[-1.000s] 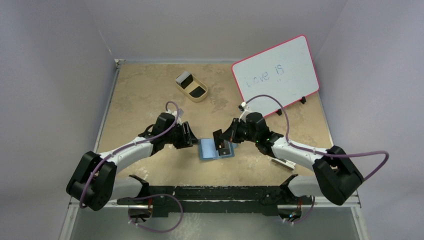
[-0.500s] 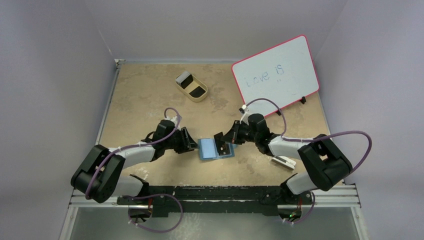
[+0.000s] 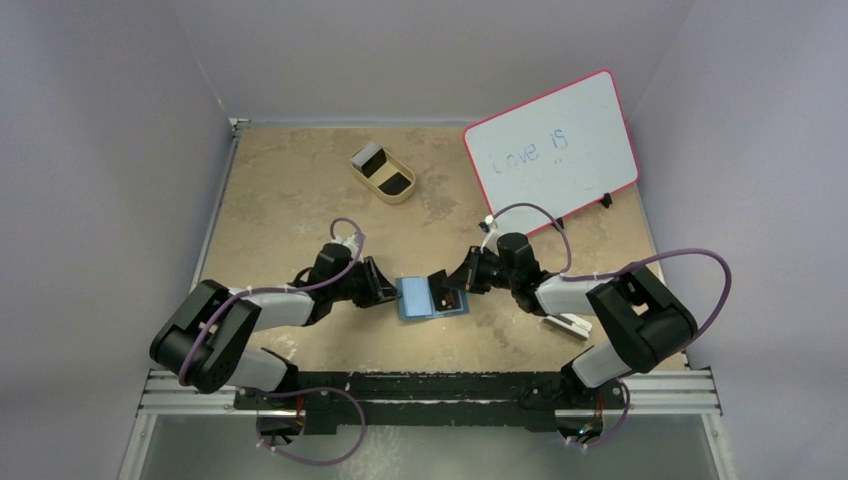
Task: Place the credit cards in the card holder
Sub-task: Insert the credit card into the card holder.
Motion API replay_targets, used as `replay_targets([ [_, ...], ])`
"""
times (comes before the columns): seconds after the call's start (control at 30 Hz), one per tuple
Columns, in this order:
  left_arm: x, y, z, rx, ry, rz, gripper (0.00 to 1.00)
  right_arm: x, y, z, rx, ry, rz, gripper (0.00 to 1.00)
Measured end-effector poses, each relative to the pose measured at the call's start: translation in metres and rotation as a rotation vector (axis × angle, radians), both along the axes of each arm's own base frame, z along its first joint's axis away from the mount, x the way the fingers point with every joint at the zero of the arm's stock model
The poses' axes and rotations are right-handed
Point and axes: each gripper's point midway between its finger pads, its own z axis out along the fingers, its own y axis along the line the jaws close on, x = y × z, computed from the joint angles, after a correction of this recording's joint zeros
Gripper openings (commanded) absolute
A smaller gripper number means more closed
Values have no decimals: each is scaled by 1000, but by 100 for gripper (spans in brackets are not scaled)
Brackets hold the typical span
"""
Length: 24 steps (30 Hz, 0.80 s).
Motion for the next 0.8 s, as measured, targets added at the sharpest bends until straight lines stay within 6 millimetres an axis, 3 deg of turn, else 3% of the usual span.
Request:
replay_targets([
  [0.17,-1,-2,-1,-13,11,8,0,1,2,2,15,-1,-2,0],
  [0.8,0,5,-2,13,0,44,0,2,7,-14,48,50,-10,0],
])
